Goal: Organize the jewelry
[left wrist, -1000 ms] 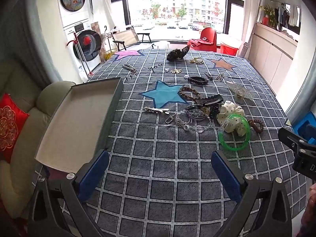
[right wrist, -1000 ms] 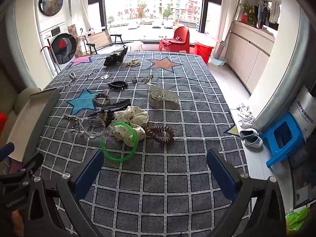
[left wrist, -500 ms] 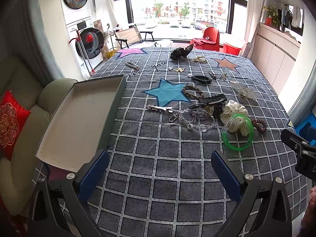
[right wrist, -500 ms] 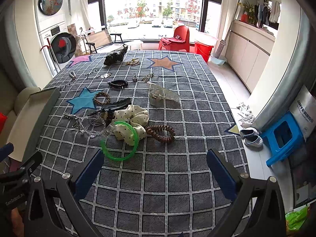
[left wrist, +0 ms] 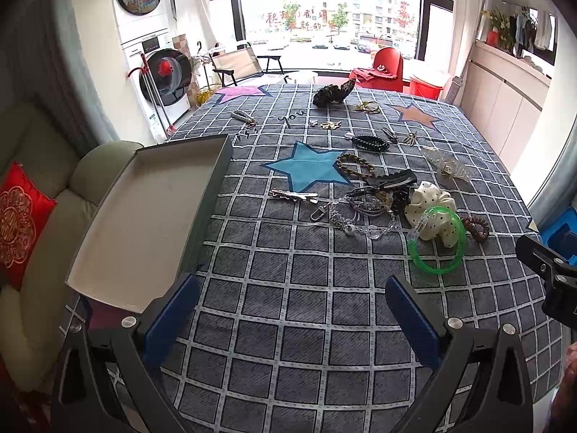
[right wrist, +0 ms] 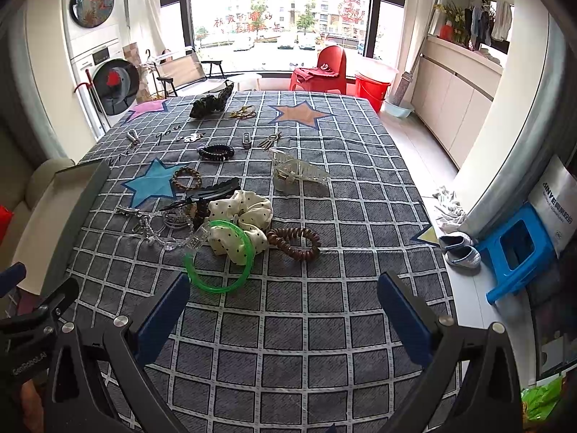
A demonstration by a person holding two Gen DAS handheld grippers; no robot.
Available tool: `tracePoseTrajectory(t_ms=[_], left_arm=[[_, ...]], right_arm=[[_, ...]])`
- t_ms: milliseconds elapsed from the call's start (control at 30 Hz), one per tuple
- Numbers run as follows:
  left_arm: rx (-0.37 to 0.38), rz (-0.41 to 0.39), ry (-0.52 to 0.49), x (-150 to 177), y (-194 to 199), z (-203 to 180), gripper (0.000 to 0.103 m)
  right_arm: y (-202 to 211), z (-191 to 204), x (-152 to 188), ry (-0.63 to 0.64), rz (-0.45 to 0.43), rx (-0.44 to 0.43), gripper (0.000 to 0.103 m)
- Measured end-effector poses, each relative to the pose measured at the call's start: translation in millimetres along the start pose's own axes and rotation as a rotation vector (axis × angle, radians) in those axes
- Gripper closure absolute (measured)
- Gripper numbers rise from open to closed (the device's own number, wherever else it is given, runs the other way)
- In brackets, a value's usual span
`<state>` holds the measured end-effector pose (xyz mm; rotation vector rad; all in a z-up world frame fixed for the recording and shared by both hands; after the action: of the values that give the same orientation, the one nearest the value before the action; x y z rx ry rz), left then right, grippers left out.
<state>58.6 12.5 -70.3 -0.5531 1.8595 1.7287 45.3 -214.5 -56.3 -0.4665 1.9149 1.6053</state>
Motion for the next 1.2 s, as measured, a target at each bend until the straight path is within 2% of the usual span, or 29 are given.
tracePoseTrajectory(t_ms=[1200], left_arm=[[-0.003, 0.006, -0.002, 2.9, -2.5, -0.2, 0.0]], right_arm=[[-0.7, 0.1, -0.9, 0.001, 0.002, 0.0, 0.0]])
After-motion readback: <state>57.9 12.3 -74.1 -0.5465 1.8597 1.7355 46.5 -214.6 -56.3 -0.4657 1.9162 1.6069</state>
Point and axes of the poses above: each gripper's, at about its wrist camera, not at the fingertips, and y roughly against the way its jaws point, z to its left, x to its underside, the point moved 9 cm from there along -y, roughly the way its jaws point, and after that the axes turned 6 degrees about x, right-handed, at the moved point
